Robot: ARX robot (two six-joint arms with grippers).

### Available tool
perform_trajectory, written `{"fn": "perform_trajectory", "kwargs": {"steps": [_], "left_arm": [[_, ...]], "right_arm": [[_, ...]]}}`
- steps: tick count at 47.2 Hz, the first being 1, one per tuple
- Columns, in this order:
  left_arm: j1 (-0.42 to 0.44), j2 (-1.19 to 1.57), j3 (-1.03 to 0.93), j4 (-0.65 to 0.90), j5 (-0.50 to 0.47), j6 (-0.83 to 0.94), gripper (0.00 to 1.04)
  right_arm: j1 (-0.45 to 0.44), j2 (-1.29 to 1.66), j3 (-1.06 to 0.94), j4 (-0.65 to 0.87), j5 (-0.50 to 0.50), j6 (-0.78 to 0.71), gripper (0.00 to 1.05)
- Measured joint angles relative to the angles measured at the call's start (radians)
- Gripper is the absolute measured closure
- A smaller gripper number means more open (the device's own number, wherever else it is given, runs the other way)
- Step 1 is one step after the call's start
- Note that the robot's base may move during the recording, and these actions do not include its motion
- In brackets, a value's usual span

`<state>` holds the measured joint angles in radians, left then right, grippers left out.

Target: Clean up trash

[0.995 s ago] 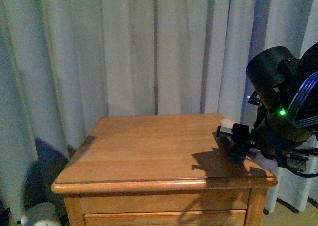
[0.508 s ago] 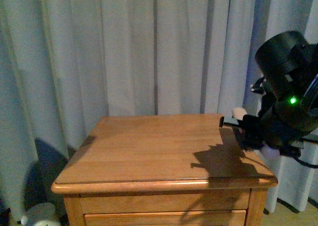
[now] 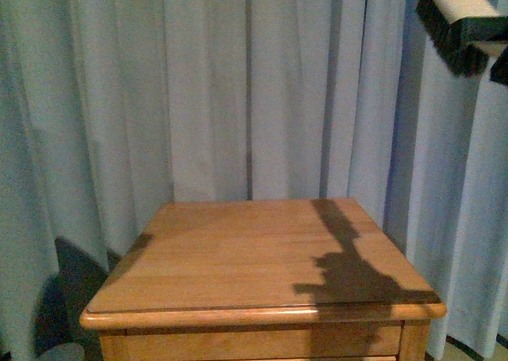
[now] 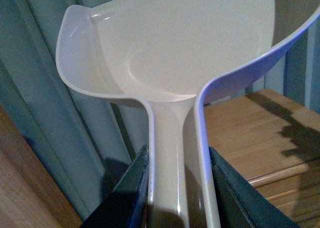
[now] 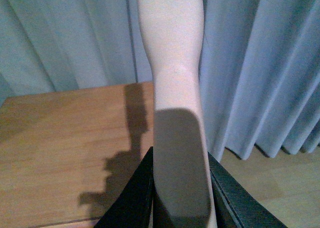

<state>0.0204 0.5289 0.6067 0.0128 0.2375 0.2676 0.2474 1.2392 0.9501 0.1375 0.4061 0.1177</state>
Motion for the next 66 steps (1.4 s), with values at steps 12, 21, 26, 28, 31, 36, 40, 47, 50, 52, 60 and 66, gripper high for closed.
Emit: {"fn": "perform_trajectory", "kwargs": {"steps": [12,21,26,28,31,36,40,47,50,52,60,66], "left_arm": [[0.0,0.0,0.0,0.0,0.0,0.0,0.76],[0.0,0.0,0.0,0.0,0.0,0.0,0.76],[0.0,0.0,0.0,0.0,0.0,0.0,0.76],[0.0,0.0,0.0,0.0,0.0,0.0,0.76],[0.0,0.0,0.0,0.0,0.0,0.0,0.76],[0.0,0.0,0.0,0.0,0.0,0.0,0.76],[0.0,0.0,0.0,0.0,0.0,0.0,0.76],[0.0,0.0,0.0,0.0,0.0,0.0,0.76],[0.0,0.0,0.0,0.0,0.0,0.0,0.76],[0.0,0.0,0.0,0.0,0.0,0.0,0.76],[0.0,0.0,0.0,0.0,0.0,0.0,0.76],[0.0,0.0,0.0,0.0,0.0,0.0,0.76]], "right_arm": [[0.115,-0.292,-0.179,0.024,0.183,-0.087,0.83],[0.277,-0.535,-0.323,-0.053,0.42,-0.111,0.83],[0.355,-0.632,-0.364,-0.126,0.499,-0.108,0.83],[0.369,-0.659,-0.371,-0.149,0.505,-0.103,0.83],[0.378,-0.701,-0.378,-0.193,0.503,-0.09,0.83],[0.357,-0.774,-0.389,-0.259,0.46,-0.055,0.83],[0.307,-0.815,-0.401,-0.263,0.38,-0.038,0.83],[0.075,-0.877,-0.434,-0.349,0.089,0.034,0.83],[-0.052,-0.896,-0.459,-0.371,-0.068,0.057,0.83],[-0.111,-0.905,-0.47,-0.374,-0.132,0.064,0.83],[-0.192,-0.919,-0.49,-0.378,-0.188,0.078,0.83],[-0.152,-0.92,-0.49,-0.378,-0.158,0.078,0.83]]}}
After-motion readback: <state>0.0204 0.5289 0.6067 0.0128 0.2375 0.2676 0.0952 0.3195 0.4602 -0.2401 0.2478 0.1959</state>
